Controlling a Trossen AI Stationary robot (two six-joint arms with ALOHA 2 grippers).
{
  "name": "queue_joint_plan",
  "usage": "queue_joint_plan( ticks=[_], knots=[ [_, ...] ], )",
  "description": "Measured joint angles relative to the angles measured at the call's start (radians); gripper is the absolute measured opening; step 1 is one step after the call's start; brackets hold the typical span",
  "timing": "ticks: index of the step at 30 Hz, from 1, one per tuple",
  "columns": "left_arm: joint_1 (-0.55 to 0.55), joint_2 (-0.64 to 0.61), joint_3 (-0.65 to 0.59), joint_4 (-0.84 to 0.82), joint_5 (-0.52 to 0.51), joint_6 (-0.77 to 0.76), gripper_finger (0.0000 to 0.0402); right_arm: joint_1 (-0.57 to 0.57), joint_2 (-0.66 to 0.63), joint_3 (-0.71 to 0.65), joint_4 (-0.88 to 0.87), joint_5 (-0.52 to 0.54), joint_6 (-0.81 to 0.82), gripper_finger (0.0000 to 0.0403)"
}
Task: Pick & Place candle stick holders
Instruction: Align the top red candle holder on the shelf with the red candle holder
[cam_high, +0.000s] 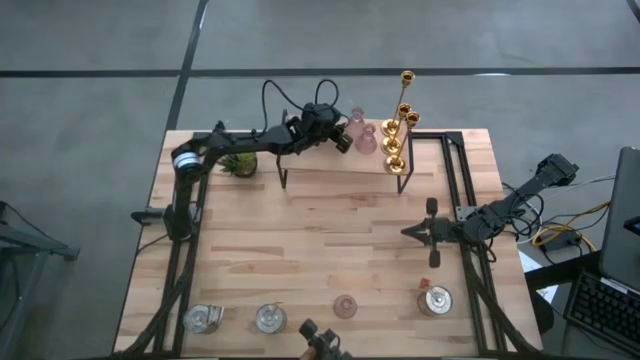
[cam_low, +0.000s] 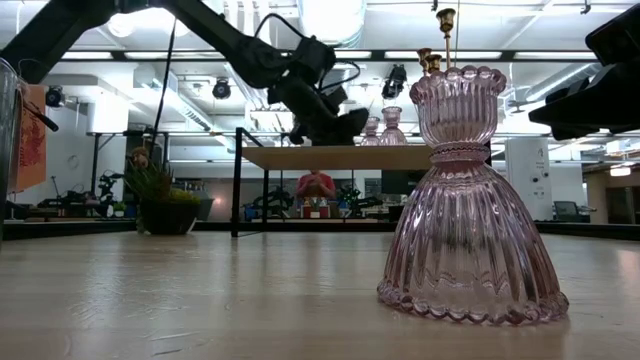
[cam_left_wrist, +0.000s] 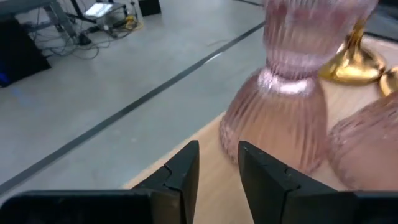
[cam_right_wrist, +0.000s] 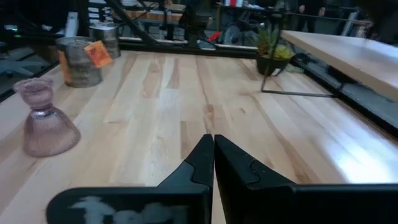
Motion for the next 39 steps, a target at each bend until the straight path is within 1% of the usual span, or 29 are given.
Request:
queue_joint_plan(
  ticks=[2, 9, 12, 21, 25, 35, 39],
  knots=[
    [0.000, 0.015, 0.001, 0.013, -0.014, -0.007, 0.0114, 0.000, 0.000, 0.000, 0.000, 0.016, -0.001, 0.0008],
    [-0.001, 0.036, 0.003, 0.023, -0.011, -0.025, 0.0115, 0.000, -0.001, 0.000, 0.000, 0.017, -0.007, 0.0008],
    [-0.003, 0.038, 0.003, 0.053, 0.023, -0.027, 0.0115, 0.000, -0.001, 0.000, -0.001, 0.017, -0.010, 0.0008],
    [-0.005, 0.042, 0.004, 0.108, 0.064, -0.060, 0.0115, 0.000, -0.001, 0.000, -0.001, 0.017, -0.010, 0.0008],
    [-0.006, 0.042, 0.004, 0.123, 0.135, -0.072, 0.0115, 0.000, -0.001, 0.000, -0.001, 0.017, -0.010, 0.0008],
    [-0.006, 0.042, 0.004, 0.132, 0.141, -0.070, 0.0115, 0.000, -0.001, 0.000, 0.000, 0.017, -0.007, 0.0008],
    [-0.006, 0.042, 0.004, 0.185, 0.178, -0.062, 0.0115, 0.000, -0.001, 0.000, 0.000, 0.017, -0.007, 0.0008]
  ],
)
